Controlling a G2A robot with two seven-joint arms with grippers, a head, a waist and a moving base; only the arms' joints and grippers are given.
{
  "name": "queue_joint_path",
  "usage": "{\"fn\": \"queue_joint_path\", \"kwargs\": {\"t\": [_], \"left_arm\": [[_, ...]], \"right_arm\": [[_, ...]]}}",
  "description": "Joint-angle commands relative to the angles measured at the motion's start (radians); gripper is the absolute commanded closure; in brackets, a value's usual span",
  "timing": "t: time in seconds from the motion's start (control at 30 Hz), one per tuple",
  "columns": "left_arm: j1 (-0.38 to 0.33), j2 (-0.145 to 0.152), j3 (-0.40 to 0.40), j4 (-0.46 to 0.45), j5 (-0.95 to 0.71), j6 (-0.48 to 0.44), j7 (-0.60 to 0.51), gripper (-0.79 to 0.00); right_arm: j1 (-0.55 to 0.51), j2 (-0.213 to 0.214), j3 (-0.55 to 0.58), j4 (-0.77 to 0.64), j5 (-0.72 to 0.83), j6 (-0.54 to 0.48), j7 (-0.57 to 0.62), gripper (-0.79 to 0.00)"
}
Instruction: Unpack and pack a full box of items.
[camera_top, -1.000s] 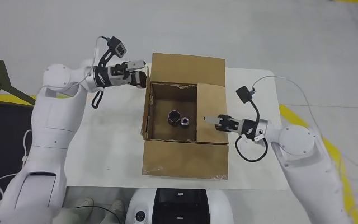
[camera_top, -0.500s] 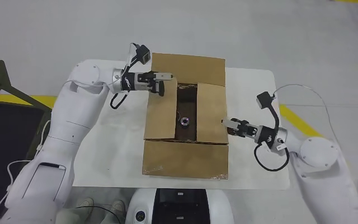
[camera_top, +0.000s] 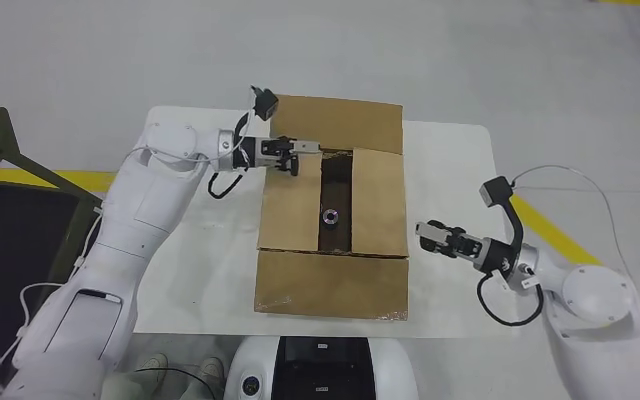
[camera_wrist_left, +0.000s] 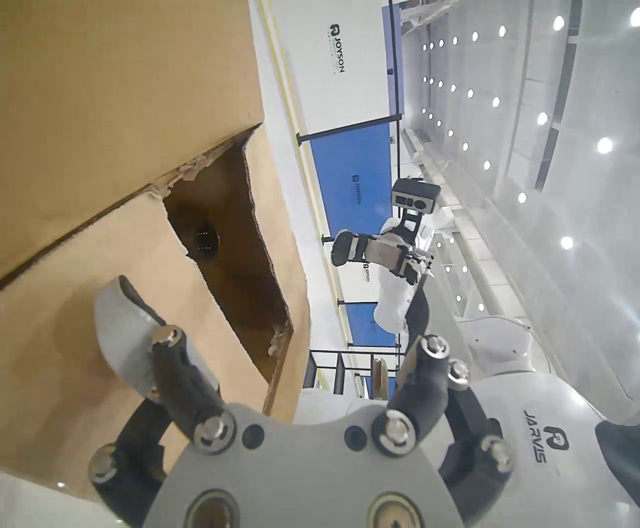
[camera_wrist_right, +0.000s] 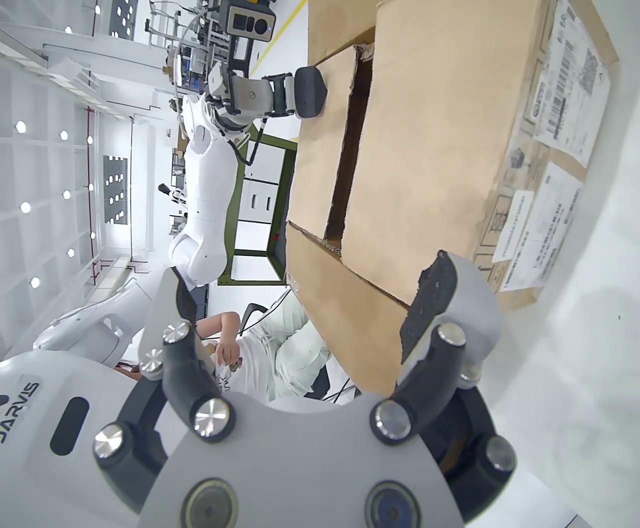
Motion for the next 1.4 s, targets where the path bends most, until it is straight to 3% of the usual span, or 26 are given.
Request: {"fn": "queue_joint_path", "kwargs": {"t": [0.0, 0.3, 0.53, 0.8, 1.27, 1.37], "left_arm": [[0.003, 0.001, -0.014, -0.009, -0.021, -0.001, 0.01, -0.785], [0.022, 0.025, -0.157, -0.029, -0.124, -0.027, 0.043, -0.785], [-0.003, 0.044, -0.25, 0.043, -0.115, -0.063, 0.08, -0.785], [-0.046, 0.047, -0.262, 0.154, -0.083, -0.102, 0.116, -0.785], [-0.206, 0.031, -0.213, 0.39, -0.074, -0.153, 0.077, -0.785], [-0.21, 0.031, -0.212, 0.395, -0.075, -0.154, 0.076, -0.785]], "right_arm": [[-0.002, 0.002, -0.002, 0.001, 0.01, -0.004, 0.015, -0.785], [-0.038, 0.009, 0.021, 0.032, 0.036, 0.011, 0.025, -0.785], [-0.095, 0.015, 0.011, 0.025, -0.014, -0.001, 0.031, -0.785], [-0.124, 0.018, -0.038, 0.066, -0.031, 0.043, 0.028, -0.785], [-0.105, 0.018, -0.149, 0.089, 0.015, 0.056, 0.06, -0.785], [-0.1, 0.018, -0.158, 0.094, 0.035, 0.054, 0.051, -0.785]]}}
